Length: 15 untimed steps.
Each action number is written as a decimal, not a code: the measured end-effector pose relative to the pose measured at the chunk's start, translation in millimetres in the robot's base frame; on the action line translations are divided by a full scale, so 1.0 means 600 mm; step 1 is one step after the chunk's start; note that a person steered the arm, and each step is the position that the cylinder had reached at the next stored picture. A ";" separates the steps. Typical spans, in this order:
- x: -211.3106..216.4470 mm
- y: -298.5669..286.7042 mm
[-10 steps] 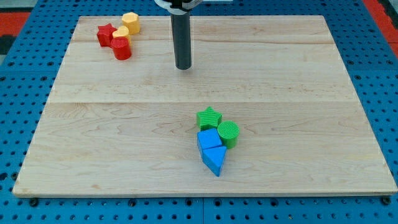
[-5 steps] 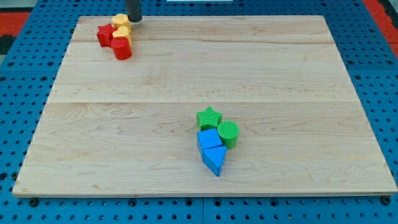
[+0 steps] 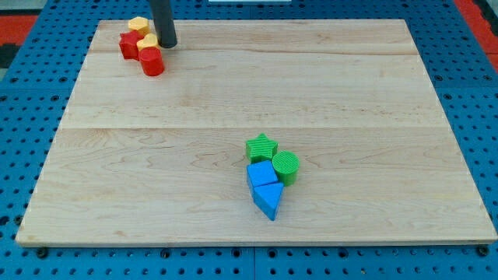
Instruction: Place the red circle at the left center of the board
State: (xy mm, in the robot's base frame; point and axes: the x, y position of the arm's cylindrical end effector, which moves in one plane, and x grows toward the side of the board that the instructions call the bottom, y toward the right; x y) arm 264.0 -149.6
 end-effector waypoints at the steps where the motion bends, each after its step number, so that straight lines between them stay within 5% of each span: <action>1: 0.020 -0.002; 3: 0.050 0.014; 5: -0.085 0.020; 8: 0.013 -0.064; 13: 0.101 -0.068; 15: 0.116 0.009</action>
State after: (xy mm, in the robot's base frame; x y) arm 333.5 -144.1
